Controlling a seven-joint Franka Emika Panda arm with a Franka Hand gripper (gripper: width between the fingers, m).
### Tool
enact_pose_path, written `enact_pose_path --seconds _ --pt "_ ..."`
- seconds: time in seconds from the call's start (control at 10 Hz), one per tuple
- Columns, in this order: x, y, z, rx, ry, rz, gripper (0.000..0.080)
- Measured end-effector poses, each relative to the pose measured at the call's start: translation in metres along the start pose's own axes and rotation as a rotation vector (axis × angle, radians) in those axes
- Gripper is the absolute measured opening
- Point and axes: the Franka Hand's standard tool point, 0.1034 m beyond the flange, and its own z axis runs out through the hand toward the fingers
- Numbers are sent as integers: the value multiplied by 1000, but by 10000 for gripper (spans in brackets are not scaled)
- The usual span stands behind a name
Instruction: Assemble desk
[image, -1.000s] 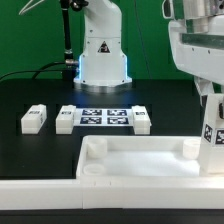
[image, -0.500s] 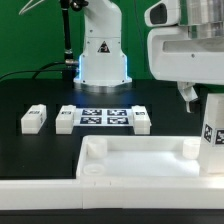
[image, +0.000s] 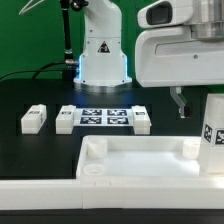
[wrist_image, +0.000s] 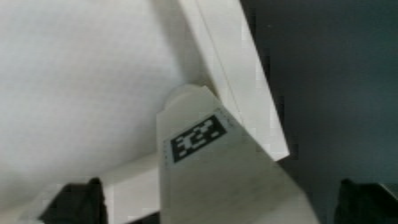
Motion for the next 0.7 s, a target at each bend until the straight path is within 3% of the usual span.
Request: enact_pose_path --seconds 0.1,0.2,0.3,0.4,0.7 --pt "0 0 0 0 1 19 637" --pt "0 0 0 0 1 58 468" --pt "0 0 0 0 1 56 468" --pt "1 2 0 -2 2 73 288" --pt "1 2 0 -2 2 339 290"
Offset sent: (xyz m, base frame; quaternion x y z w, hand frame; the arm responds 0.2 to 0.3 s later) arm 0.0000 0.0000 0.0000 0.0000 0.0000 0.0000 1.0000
